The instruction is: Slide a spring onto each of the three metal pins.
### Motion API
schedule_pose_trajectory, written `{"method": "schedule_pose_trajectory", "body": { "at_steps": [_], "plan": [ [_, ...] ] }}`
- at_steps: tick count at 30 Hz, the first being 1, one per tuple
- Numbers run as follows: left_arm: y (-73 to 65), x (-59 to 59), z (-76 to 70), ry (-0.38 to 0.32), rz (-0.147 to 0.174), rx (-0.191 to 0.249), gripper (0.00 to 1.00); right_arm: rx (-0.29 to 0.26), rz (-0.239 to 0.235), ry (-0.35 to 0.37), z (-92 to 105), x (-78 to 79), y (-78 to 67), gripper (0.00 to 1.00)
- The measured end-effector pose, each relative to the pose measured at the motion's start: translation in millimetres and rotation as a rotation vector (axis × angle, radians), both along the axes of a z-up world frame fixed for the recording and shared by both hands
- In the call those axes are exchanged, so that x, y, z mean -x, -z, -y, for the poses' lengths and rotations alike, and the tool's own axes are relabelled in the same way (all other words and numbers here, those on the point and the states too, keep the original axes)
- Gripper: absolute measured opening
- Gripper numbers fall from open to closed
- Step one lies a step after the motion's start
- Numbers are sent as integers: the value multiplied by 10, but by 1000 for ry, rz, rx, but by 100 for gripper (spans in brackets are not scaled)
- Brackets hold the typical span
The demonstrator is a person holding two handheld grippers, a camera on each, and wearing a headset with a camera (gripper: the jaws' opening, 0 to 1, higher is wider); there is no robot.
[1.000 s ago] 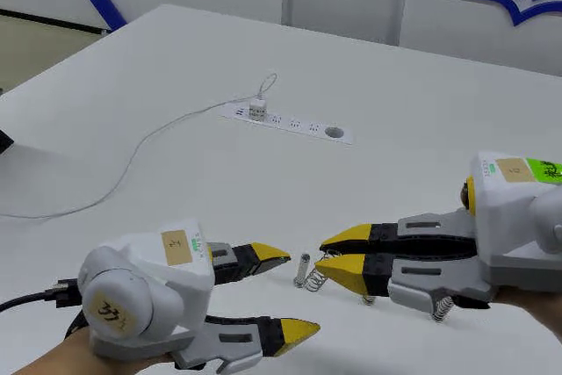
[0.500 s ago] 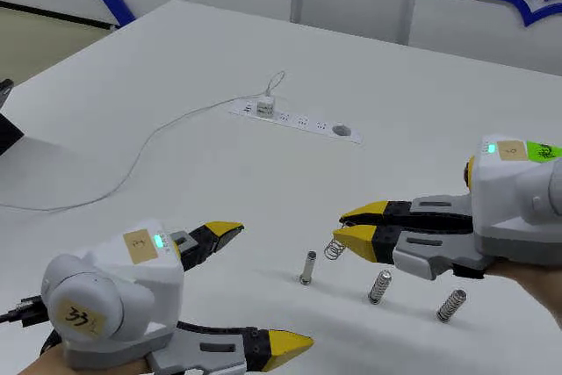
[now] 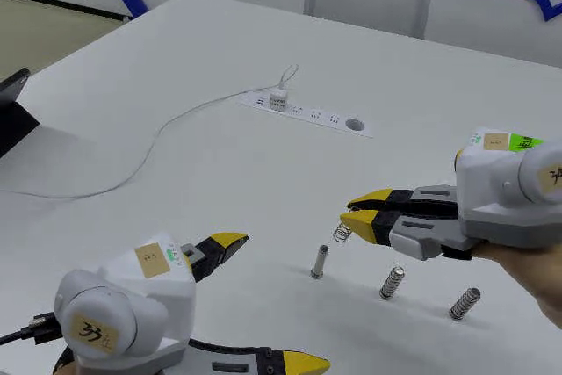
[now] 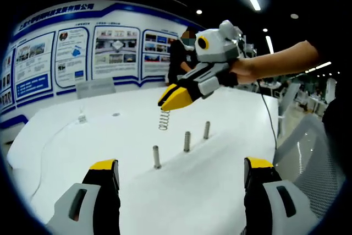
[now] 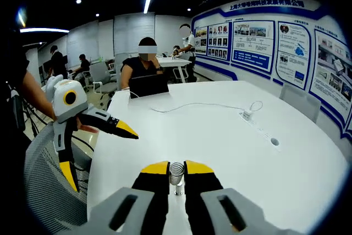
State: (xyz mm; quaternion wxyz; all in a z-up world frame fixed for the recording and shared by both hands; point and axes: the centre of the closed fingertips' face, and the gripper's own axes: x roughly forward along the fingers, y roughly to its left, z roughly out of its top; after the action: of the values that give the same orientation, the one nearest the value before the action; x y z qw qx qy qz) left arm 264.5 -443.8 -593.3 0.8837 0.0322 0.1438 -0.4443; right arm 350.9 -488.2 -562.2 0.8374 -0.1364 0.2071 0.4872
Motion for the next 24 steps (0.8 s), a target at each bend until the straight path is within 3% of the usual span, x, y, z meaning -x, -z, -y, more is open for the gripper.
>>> {"method": "schedule_pose_trajectory", "body": {
  "at_steps": [16, 24],
  "plan": [
    [46, -14, -92, -59, -38, 31, 100, 45, -55, 21, -104, -118, 324, 10],
    [105, 51, -29, -25, -47, 0, 100, 75, -76, 33, -108, -148, 454, 10]
  ]
}}
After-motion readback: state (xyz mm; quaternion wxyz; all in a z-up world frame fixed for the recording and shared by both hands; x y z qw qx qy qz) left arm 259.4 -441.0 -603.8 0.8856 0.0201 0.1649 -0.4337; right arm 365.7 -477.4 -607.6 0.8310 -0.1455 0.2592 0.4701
